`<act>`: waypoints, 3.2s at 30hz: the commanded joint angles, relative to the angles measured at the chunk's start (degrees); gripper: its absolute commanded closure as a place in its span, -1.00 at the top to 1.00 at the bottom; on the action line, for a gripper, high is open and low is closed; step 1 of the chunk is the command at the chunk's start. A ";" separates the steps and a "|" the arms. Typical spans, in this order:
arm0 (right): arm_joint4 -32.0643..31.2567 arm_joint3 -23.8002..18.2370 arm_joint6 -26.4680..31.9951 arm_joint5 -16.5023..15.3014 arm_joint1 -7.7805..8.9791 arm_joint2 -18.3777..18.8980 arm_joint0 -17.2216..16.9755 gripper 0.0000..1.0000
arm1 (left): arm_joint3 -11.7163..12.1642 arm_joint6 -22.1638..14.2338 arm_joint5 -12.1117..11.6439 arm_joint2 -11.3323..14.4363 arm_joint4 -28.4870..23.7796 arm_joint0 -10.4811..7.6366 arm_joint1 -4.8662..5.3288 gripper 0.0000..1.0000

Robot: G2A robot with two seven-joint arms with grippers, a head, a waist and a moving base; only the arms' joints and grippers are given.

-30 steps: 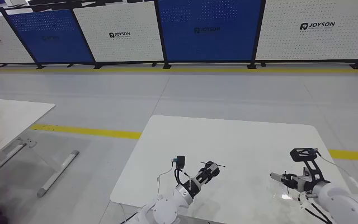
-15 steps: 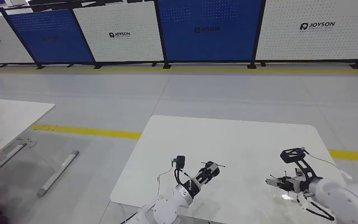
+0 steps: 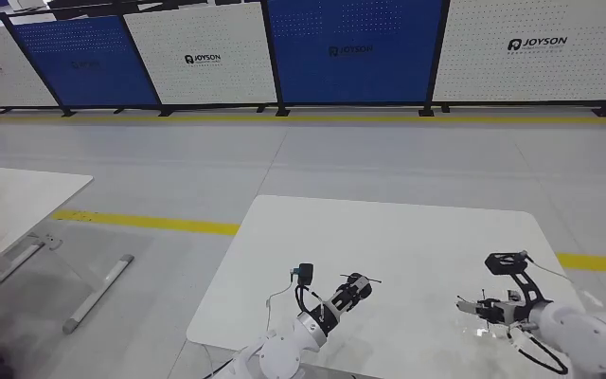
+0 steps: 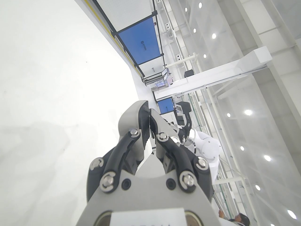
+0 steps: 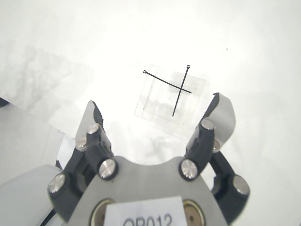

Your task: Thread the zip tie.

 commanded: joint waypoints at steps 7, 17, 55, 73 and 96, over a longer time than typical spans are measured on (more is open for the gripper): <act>-0.34 1.65 1.58 1.69 0.15 -1.11 1.74 -0.18 | 0.00 0.00 0.00 0.00 0.00 0.00 0.00 -1.00; -4.72 3.13 6.41 4.93 0.24 -4.76 4.55 -0.22 | 0.00 0.00 0.00 0.00 0.00 0.00 0.00 -1.00; -2.98 13.92 6.41 21.35 5.14 -24.10 18.43 -0.48 | 0.00 0.00 0.00 0.00 0.00 0.00 0.00 -1.00; -0.43 19.15 6.41 21.35 6.05 -31.98 24.85 -0.60 | 0.00 0.00 0.00 0.00 0.00 0.00 0.00 -1.00; 2.03 23.65 6.41 21.35 6.22 -36.17 28.80 -1.00 | 0.00 0.00 0.00 0.00 0.00 0.00 0.00 -1.00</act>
